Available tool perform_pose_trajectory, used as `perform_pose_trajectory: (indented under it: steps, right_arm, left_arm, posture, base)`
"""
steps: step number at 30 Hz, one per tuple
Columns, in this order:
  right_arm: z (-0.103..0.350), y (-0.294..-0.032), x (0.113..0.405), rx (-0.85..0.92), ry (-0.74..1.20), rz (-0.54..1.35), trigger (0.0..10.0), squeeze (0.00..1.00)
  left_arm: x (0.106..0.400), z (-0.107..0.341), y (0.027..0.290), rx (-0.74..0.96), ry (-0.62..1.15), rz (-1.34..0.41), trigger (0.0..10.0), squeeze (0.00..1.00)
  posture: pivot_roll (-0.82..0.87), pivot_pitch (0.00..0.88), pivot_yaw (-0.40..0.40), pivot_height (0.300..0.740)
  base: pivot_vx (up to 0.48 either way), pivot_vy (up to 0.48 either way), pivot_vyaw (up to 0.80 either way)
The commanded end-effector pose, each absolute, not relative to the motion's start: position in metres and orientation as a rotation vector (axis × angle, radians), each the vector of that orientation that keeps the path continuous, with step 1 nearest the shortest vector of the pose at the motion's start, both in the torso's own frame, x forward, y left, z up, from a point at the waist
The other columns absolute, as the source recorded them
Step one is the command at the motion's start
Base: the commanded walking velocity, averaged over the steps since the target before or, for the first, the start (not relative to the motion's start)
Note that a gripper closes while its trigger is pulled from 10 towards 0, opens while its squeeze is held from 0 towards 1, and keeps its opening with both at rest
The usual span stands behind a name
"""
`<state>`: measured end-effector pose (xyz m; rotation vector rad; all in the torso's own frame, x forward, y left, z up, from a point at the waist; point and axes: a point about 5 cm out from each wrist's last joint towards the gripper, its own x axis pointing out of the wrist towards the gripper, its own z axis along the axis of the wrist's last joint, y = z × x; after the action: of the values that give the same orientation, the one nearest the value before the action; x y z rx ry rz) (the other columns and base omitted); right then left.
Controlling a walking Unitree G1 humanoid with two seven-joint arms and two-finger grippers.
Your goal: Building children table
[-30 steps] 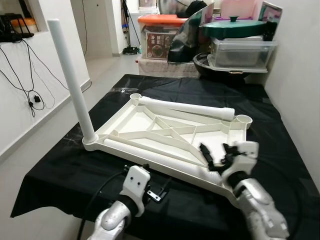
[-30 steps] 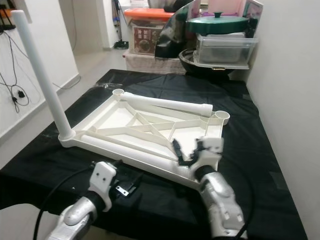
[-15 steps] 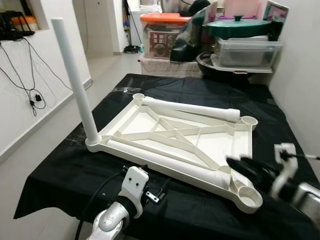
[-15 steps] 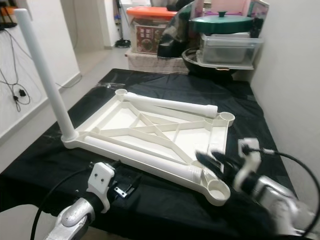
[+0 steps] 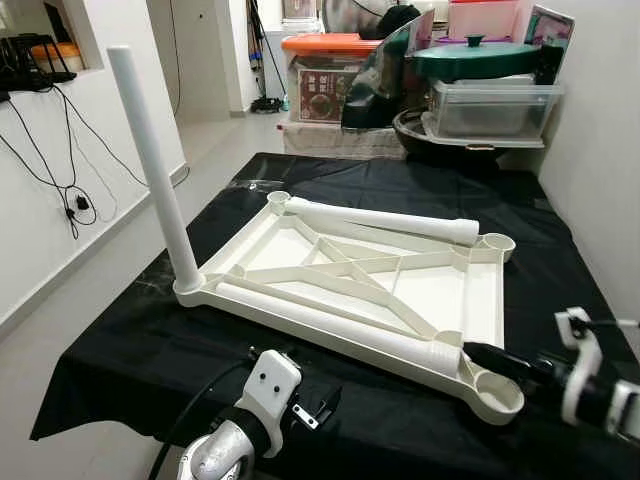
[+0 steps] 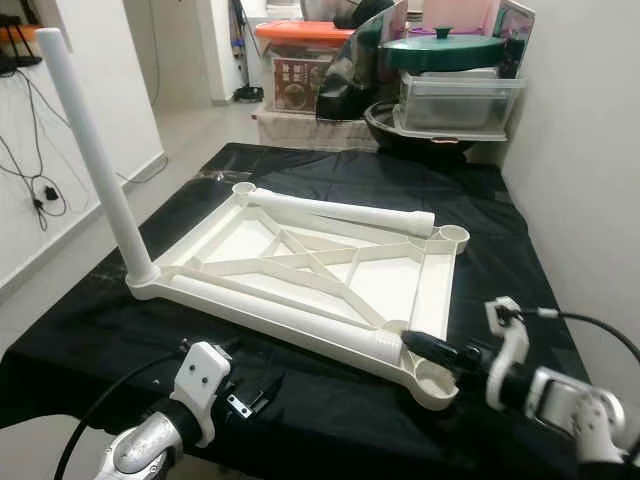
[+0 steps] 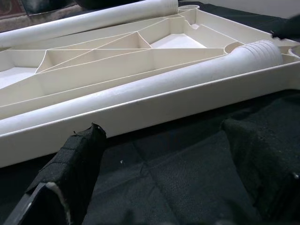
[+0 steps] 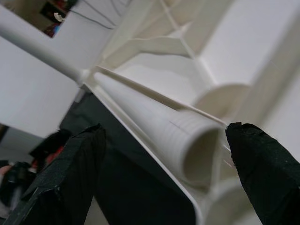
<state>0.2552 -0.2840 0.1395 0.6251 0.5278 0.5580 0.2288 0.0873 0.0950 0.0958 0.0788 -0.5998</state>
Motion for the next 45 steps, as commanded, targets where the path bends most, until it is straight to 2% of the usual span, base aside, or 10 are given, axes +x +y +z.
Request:
perform_pose_trajectory:
  steps: [1,12,26,37,45]
  right_arm:
    - [0.136,-0.279,0.257,0.64,0.548,0.57,10.0,0.0]
    - [0.132,-0.272,0.26,0.624,0.606,0.584,10.0,0.0]
    - [0.139,-0.285,0.243,0.626,0.659,0.648,10.0,0.0]
    - [0.135,-0.259,0.255,0.63,0.655,0.69,10.0,0.0]
    - [0.141,-0.25,0.261,0.62,0.623,0.709,10.0,0.0]
  left_arm:
    - [0.228,0.093,0.088,0.105,0.088,-0.607,10.0,0.0]
    - [0.226,0.095,0.088,0.097,0.086,-0.603,10.0,0.0]
    - [0.225,0.095,0.087,0.095,0.089,-0.607,10.0,0.0]
    - [0.225,0.096,0.087,0.097,0.086,-0.604,10.0,0.0]
    - [0.225,0.096,0.086,0.094,0.086,-0.605,10.0,0.0]
  posture:
    - [0.01,0.0,-0.039,0.74]
    - [0.01,0.007,-0.044,0.74]
    - [0.0,0.013,-0.046,0.74]
    - [0.01,0.016,-0.053,0.74]
    - [0.01,0.016,-0.055,0.74]
  base:
    - [0.0,0.0,0.0]
    - [0.0,0.0,0.0]
    - [0.0,0.0,0.0]
    - [0.0,0.0,0.0]
    - [0.0,0.0,0.0]
